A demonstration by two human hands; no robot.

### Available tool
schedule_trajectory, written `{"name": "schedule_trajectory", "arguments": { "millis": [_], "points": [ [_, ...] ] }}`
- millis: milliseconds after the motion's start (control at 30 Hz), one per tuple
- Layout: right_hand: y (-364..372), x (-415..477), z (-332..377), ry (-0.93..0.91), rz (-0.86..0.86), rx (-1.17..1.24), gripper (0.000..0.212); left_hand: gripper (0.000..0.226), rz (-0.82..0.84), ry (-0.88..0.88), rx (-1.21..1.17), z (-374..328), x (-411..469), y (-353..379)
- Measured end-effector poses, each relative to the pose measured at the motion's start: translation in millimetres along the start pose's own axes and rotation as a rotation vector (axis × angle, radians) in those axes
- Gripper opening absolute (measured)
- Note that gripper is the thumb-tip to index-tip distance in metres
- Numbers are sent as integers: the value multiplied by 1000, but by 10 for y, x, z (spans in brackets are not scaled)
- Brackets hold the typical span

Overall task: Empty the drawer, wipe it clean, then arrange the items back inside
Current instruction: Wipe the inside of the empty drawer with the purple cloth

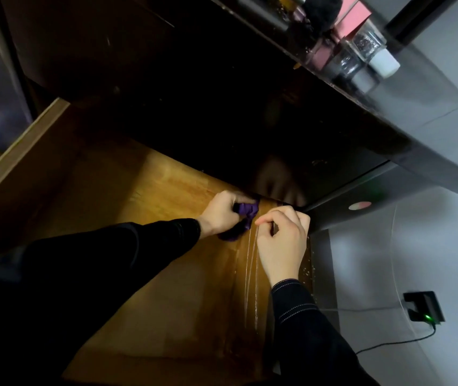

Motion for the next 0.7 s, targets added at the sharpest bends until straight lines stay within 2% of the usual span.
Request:
{"name": "schedule_trajectory", "arguments": {
  "millis": [100,167,200,267,300,367,433,467,533,600,633,700],
  "points": [
    [-27,-6,27,-13,-22,25,25,25,-35,-63,90,1,187,-59],
    [-58,-8,36,-16,-52,44,23,21,-84,-174,104,10,253,-53],
    [-80,-9,31,-9,-70,55,23,21,-114,-173,107,-28,243,-42],
    [-95,-15,8,13,-83,63,23,21,-157,-27,138,-154,131,9],
    [-90,-16,6,17,-81,60,23,28,-138,66,188,-181,51,43],
    [-80,-15,13,7,-77,51,22,58,-38,208,324,-126,-80,113],
    [-80,-16,28,-7,-84,27,20,75,9,281,547,-74,-106,96],
    [-78,-19,36,-9,-85,16,20,74,5,301,681,-76,-73,65],
    [-77,-19,42,0,-84,7,21,55,-6,287,813,-115,51,-18],
    [-80,-19,41,6,-84,5,22,30,-25,197,745,-170,184,-89],
    [-82,-20,39,6,-85,4,22,24,-54,104,632,-151,250,-126],
    [-83,-21,20,7,-87,11,22,17,-131,-155,257,-26,321,-161]
  ]
}}
Point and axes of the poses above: each hand's wrist, its own x-axis towards the middle knuckle, its own y-axis out of the palm, z = x × y, the point moved 9 cm from there along x, towards the middle knuckle, and after that the axes turned 11 degrees about x, right-handed, at the moved point
